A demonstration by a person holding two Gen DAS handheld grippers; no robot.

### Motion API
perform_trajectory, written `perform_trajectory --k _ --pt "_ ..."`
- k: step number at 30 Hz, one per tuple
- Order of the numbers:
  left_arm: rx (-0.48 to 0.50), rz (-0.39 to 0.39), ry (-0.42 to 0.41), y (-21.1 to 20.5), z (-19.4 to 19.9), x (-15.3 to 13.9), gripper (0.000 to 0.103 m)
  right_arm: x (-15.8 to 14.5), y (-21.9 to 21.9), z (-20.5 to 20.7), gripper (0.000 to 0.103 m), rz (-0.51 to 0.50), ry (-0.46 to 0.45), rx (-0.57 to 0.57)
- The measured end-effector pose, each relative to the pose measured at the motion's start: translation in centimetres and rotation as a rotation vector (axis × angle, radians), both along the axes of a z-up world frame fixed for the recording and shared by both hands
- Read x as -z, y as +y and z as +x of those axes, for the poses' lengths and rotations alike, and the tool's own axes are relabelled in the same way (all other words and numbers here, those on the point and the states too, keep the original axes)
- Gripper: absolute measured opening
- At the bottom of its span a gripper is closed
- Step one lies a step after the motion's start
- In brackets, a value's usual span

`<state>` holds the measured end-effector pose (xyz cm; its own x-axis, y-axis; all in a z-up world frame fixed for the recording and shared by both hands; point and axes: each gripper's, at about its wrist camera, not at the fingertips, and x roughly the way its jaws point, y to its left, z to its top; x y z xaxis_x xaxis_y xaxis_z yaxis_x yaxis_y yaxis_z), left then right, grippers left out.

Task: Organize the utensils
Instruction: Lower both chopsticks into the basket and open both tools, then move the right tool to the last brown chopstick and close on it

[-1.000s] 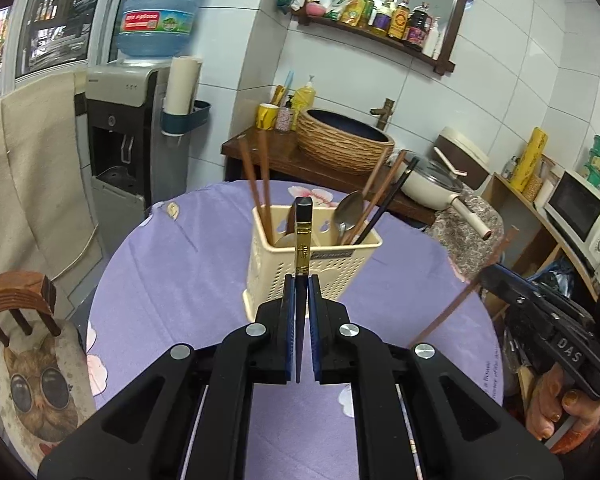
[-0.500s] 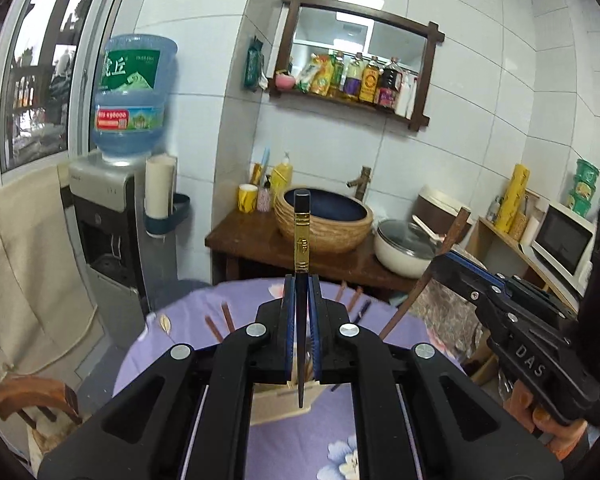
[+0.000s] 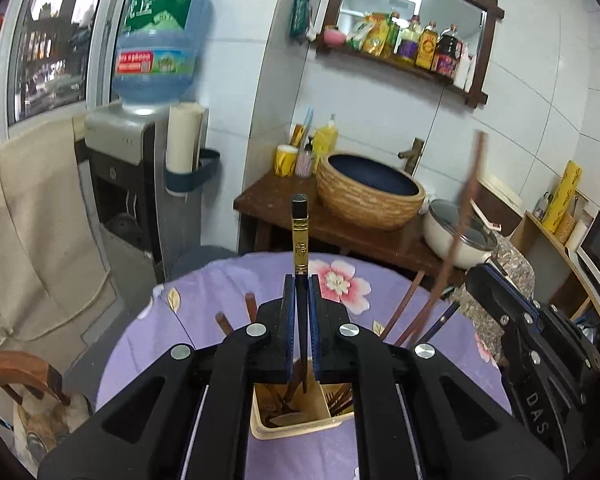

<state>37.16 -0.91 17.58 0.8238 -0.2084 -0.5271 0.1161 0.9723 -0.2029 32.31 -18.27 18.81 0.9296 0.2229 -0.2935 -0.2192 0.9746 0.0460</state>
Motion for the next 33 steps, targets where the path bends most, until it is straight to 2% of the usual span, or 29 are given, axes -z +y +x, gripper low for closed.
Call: perform_trajectory --k 6,11,16,19,22,25,26,29,33 --pt "0.007 0.015 0.047 -0.1 0.5 3.5 0.007 0.6 0.0 0.4 0.001 -0.007 0.001 0.000" --pt "0.036 0.019 0.100 -0.4 0.7 6.1 0.007 1.9 -0.1 0.7 0.001 -0.017 0.038 -0.002" --pt "0.059 0.013 0.114 -0.6 0.4 7.3 0.007 3.3 -1.7 0.8 0.002 0.032 0.093 0.008" --pt "0.068 0.018 0.118 -0.6 0.0 7.6 0.007 3.8 -3.0 0.5 0.008 0.059 0.107 0.024" --pt "0.076 0.005 0.120 -0.4 -0.5 7.8 0.007 4.6 -4.8 0.0 0.025 0.091 0.117 0.051" --pt "0.084 -0.006 0.120 -0.2 -1.5 8.2 0.010 5.8 -6.7 0.0 0.030 0.087 0.147 0.099" --pt "0.085 -0.017 0.119 -0.1 -2.0 8.3 0.017 6.4 -7.3 0.2 0.033 0.089 0.167 0.110" --pt "0.066 -0.036 0.080 0.4 -3.9 8.8 0.050 8.8 -9.3 1.2 0.033 0.113 0.261 0.141" --pt "0.006 -0.017 0.032 1.2 -6.4 10.0 0.063 12.8 -11.2 3.2 0.033 0.129 0.402 0.206"
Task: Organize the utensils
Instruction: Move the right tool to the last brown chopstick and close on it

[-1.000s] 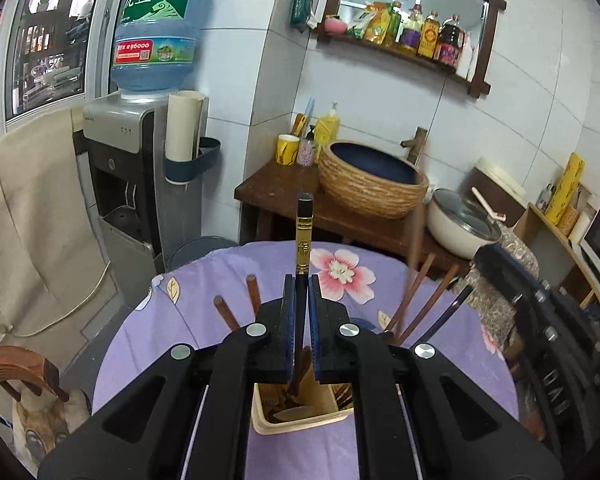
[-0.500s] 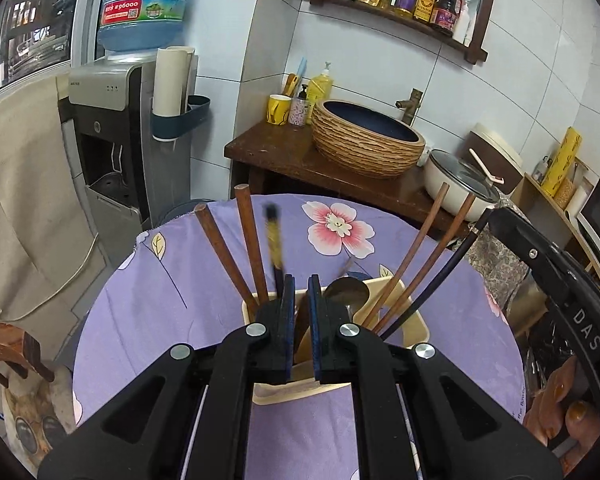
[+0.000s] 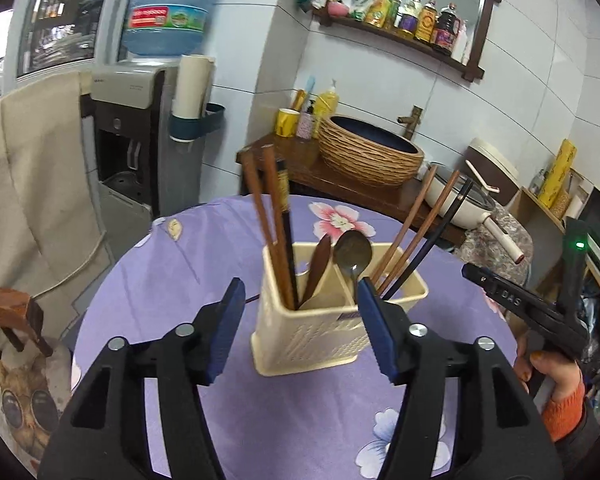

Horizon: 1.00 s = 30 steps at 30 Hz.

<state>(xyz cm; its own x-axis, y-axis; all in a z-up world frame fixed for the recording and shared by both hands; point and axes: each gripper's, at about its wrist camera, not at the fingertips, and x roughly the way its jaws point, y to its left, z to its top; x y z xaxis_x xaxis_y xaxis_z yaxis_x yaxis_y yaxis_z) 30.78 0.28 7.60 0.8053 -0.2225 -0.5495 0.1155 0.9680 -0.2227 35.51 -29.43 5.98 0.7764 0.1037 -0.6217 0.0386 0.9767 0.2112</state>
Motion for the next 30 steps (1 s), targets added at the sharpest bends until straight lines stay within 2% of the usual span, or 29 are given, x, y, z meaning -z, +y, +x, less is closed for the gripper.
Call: perform_trajectory --k 5,11,14,18,25,30 --pt "-0.051 0.037 0.019 1.2 -2.2 3.0 0.071 3.7 -0.5 2.7 0.033 0.042 0.113 0.007" --pt "-0.079 0.005 0.087 2.2 -3.7 6.6 0.072 6.0 1.1 7.4 0.033 0.068 0.192 -0.014" --pt "-0.086 0.011 0.078 2.2 -4.6 7.3 0.072 6.7 1.8 10.7 0.031 0.106 0.242 -0.021" --pt "-0.071 0.021 0.055 2.0 -5.7 7.8 0.078 8.1 2.7 14.8 0.029 0.162 0.300 -0.020" --pt "-0.088 0.010 0.083 3.5 -6.0 9.3 0.078 10.8 3.6 20.4 0.027 0.201 0.383 0.015" --pt "-0.097 -0.003 0.093 4.3 -5.7 10.2 0.078 11.5 4.4 22.7 0.027 0.173 0.402 0.017"
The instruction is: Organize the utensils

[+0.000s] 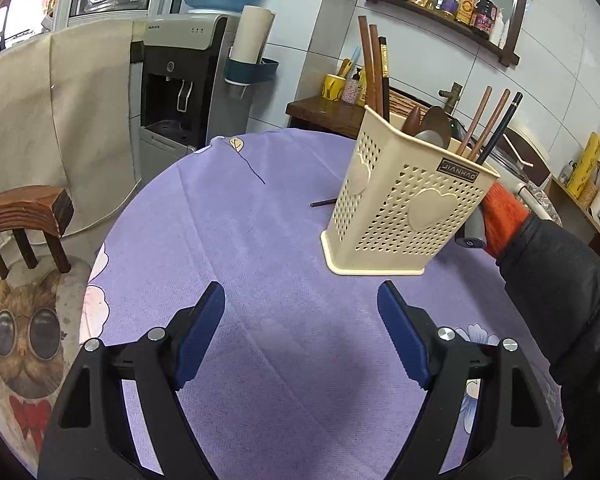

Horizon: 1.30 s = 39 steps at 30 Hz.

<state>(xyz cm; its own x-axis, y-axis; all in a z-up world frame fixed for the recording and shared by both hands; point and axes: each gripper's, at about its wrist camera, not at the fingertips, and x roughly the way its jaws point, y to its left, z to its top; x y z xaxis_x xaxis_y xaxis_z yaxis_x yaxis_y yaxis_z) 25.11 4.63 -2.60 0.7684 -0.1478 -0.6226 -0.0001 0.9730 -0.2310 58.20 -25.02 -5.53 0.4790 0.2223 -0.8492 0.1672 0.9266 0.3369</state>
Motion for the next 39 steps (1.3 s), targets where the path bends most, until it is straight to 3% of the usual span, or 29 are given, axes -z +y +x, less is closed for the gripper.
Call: perform_trajectory --k 8,22,27,30,35,39 --pt "0.013 -0.023 0.018 0.1 0.5 1.0 0.078 -0.1 1.9 1.9 0.018 -0.120 0.006 -0.022" --pt "-0.009 -0.026 0.022 0.7 1.5 1.7 0.078 0.1 2.7 8.0 0.008 -0.144 -0.038 0.007" --pt "-0.015 -0.020 0.027 0.8 1.9 2.1 0.078 -0.7 1.4 8.7 0.007 -0.069 -0.086 0.044" --pt "-0.020 -0.033 0.035 0.9 2.1 2.4 0.078 -2.2 0.4 8.2 0.007 -0.027 -0.150 0.062" --pt "-0.007 -0.034 0.030 0.5 1.9 2.2 0.078 -6.6 -1.4 6.6 0.006 0.123 -0.214 0.058" --pt "0.011 -0.038 0.022 -0.1 1.3 1.8 0.078 -11.4 -0.9 4.1 0.006 0.096 -0.317 -0.012"
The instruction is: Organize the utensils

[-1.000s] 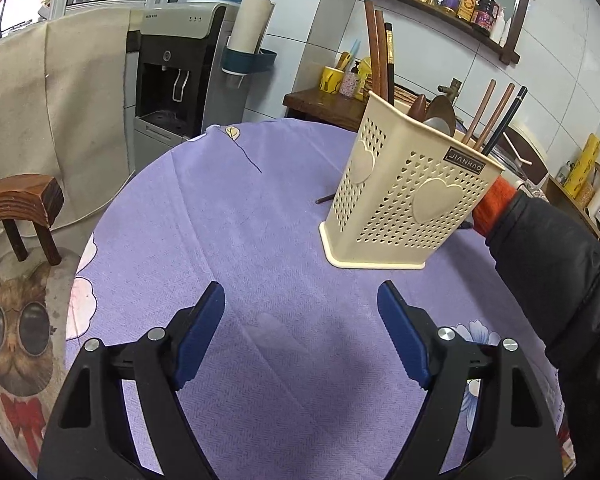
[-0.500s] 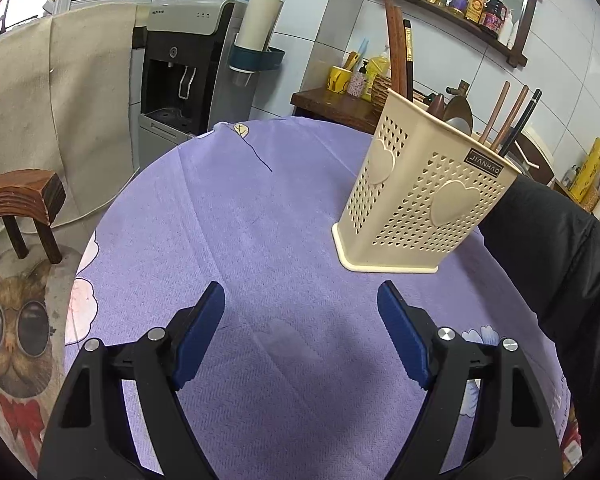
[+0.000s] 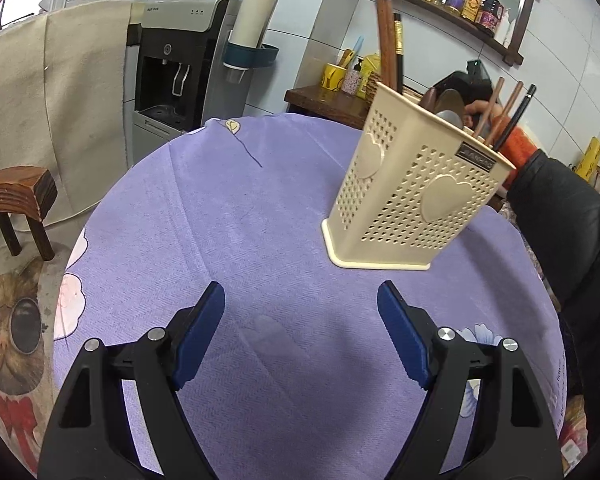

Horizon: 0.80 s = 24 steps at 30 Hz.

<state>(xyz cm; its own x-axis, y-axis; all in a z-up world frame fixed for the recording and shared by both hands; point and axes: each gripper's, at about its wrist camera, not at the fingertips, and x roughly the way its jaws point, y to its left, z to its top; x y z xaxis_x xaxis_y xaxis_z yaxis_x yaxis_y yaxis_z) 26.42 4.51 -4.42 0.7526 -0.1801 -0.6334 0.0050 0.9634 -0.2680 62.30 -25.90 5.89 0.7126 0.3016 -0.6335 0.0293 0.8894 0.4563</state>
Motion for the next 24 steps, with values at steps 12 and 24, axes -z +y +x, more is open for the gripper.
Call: perform_trajectory --k 12,24 --pt "0.040 -0.015 -0.036 -1.7 -3.4 -2.1 0.078 -12.5 -0.8 -8.2 0.001 -0.063 -0.232 -0.089" --pt "0.056 -0.006 -0.022 -2.2 -4.9 -1.9 0.078 -6.8 -3.0 -8.8 0.026 -0.164 -0.079 0.016"
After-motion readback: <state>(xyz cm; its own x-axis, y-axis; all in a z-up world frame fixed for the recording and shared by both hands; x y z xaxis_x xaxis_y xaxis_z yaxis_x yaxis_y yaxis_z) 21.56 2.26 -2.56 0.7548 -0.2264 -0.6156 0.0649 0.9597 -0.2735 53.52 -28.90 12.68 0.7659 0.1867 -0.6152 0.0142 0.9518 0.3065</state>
